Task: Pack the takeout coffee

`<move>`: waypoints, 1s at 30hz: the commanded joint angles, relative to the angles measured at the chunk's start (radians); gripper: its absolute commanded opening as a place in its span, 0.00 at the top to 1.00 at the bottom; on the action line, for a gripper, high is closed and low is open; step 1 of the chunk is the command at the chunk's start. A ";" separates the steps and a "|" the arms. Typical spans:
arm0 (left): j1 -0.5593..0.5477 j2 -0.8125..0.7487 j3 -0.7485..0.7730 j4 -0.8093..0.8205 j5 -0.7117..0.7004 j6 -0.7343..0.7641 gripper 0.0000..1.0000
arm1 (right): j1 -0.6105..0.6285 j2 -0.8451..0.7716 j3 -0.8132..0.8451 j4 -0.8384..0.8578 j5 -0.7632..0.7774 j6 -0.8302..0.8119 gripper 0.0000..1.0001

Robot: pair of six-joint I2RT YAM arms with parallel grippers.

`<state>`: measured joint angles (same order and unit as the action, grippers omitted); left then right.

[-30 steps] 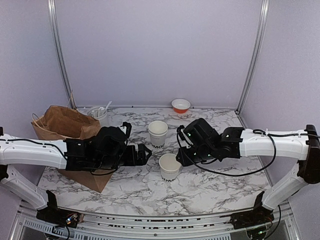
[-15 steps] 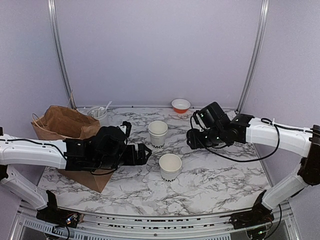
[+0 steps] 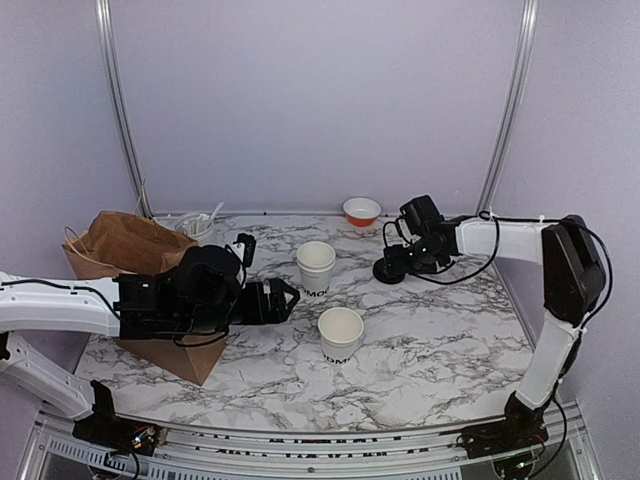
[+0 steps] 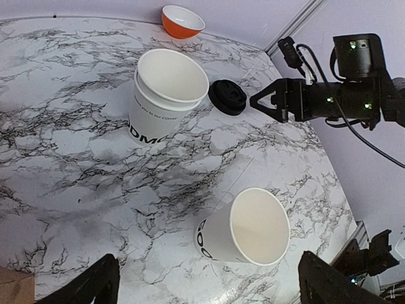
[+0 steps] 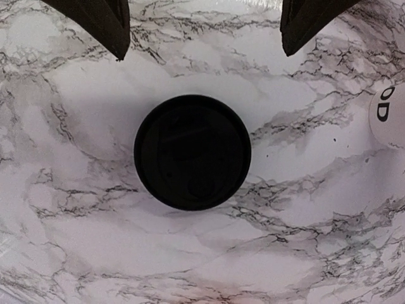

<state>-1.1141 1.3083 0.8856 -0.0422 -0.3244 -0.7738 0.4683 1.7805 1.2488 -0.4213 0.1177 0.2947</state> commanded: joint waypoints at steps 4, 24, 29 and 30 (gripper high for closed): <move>-0.001 -0.063 -0.002 -0.036 -0.042 0.005 0.01 | -0.028 0.184 0.198 0.041 0.026 -0.089 0.18; -0.001 -0.083 0.004 -0.061 -0.047 -0.009 0.01 | -0.068 0.355 0.319 0.024 0.002 -0.109 0.19; -0.002 -0.080 0.005 -0.061 -0.047 -0.010 0.01 | -0.071 0.356 0.309 0.028 -0.014 -0.108 0.23; -0.002 -0.079 0.006 -0.061 -0.047 -0.010 0.01 | -0.071 0.356 0.306 0.029 -0.017 -0.109 0.24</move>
<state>-1.1137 1.2392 0.8856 -0.0814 -0.3676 -0.7788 0.4042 2.1338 1.5406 -0.4038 0.1211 0.1856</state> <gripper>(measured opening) 0.993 0.771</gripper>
